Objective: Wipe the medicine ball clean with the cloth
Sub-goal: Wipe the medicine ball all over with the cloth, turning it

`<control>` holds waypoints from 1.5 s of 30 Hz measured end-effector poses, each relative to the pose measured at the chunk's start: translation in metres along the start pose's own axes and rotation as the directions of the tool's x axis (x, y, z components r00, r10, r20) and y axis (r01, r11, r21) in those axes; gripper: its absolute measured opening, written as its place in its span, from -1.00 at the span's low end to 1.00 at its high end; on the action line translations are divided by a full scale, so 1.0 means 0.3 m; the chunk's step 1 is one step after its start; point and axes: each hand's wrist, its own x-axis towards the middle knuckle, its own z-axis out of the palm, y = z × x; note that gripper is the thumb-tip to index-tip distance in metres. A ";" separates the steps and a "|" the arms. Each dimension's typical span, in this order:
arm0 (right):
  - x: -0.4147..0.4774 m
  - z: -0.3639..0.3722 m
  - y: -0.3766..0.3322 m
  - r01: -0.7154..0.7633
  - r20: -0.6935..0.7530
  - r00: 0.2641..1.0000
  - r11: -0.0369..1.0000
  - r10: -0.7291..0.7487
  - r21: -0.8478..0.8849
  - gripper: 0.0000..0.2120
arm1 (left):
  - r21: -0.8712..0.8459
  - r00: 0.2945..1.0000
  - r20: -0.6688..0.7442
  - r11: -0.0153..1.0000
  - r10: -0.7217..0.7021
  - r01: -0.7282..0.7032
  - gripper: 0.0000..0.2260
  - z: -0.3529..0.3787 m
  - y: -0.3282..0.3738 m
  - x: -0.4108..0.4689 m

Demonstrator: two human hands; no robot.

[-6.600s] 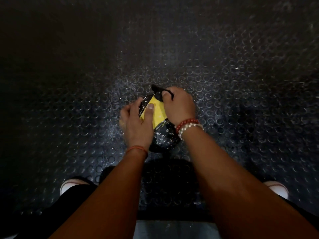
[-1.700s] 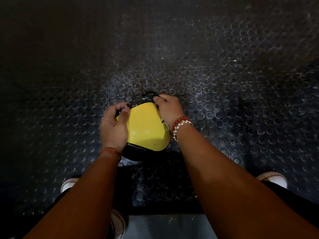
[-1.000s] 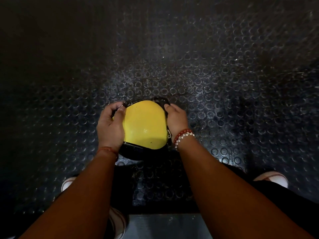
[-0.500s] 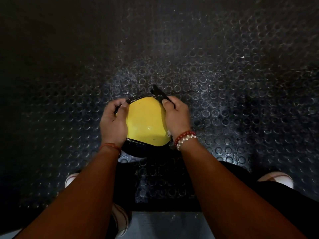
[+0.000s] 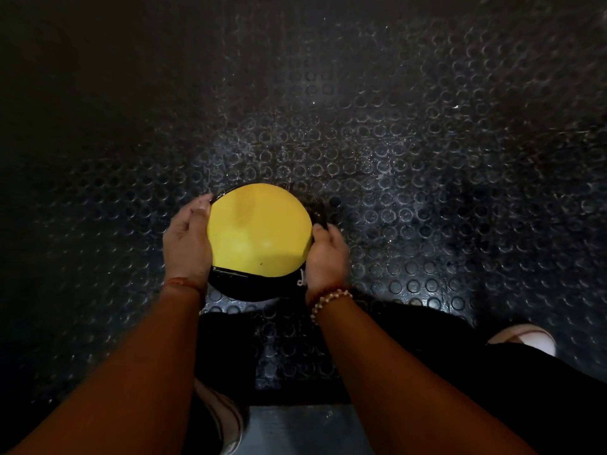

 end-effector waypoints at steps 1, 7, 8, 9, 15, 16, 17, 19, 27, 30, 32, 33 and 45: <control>-0.010 0.008 -0.011 0.086 0.002 0.996 0.996 -0.086 -0.027 -0.65 | -0.003 1.000 -0.003 1.000 -0.007 0.007 -0.73 -0.009 -0.002 0.001; 0.004 0.014 -0.075 0.116 0.136 0.984 0.993 -0.117 0.011 -0.69 | 0.014 0.999 0.006 0.999 -0.035 0.035 -0.70 -0.028 -0.016 -0.002; 0.016 0.004 -0.073 0.057 0.141 0.988 0.998 -0.060 0.023 -0.66 | 0.012 0.999 0.006 0.999 -0.034 0.034 -0.70 -0.027 -0.016 -0.003; 0.028 -0.004 -0.063 -0.016 0.147 0.989 0.999 0.011 0.037 -0.63 | 0.011 0.999 0.003 0.999 -0.035 0.035 -0.70 -0.026 -0.016 -0.004; 0.012 0.017 0.059 -0.259 0.073 0.965 0.955 0.251 0.146 -0.56 | -0.022 0.997 -0.015 0.997 -0.074 0.073 -0.73 -0.024 -0.007 -0.003; 0.001 0.031 0.071 -0.279 0.051 0.960 0.941 0.275 0.189 -0.57 | -0.027 0.997 -0.016 0.996 -0.081 0.080 -0.73 -0.024 -0.006 -0.002; -0.005 0.045 0.083 -0.292 0.034 0.956 0.927 0.292 0.234 -0.61 | -0.035 0.996 -0.018 0.996 -0.088 0.088 -0.72 -0.023 -0.005 -0.002; -0.025 0.064 0.074 -0.263 -0.034 0.959 0.930 0.281 0.256 -0.64 | -0.043 0.995 -0.028 0.994 -0.100 0.098 -0.73 -0.017 -0.001 -0.002; -0.066 0.055 -0.045 0.259 -0.058 0.963 0.963 -0.264 -0.079 -0.68 | -0.002 0.993 -0.066 0.995 -0.099 0.099 -0.71 0.013 0.005 -0.002; 0.001 0.020 -0.077 0.139 0.011 0.990 0.989 -0.138 -0.047 -0.62 | 0.012 0.994 -0.043 0.995 -0.103 0.104 -0.78 0.053 0.022 -0.017; 0.046 -0.009 -0.076 -0.019 0.045 0.999 1.000 0.020 -0.020 -0.62 | 0.002 0.994 -0.038 0.994 -0.107 0.107 -0.82 0.075 0.034 -0.021; 0.058 -0.022 -0.070 -0.104 0.069 0.992 0.995 0.104 -0.006 -0.62 | 0.004 0.993 -0.046 0.994 -0.109 0.109 -0.83 0.081 0.041 -0.022; -0.047 0.020 -0.051 0.278 -0.169 0.945 0.960 -0.278 -0.024 -0.70 | 0.353 0.994 -0.071 0.931 -0.078 0.098 -0.61 0.161 0.080 0.061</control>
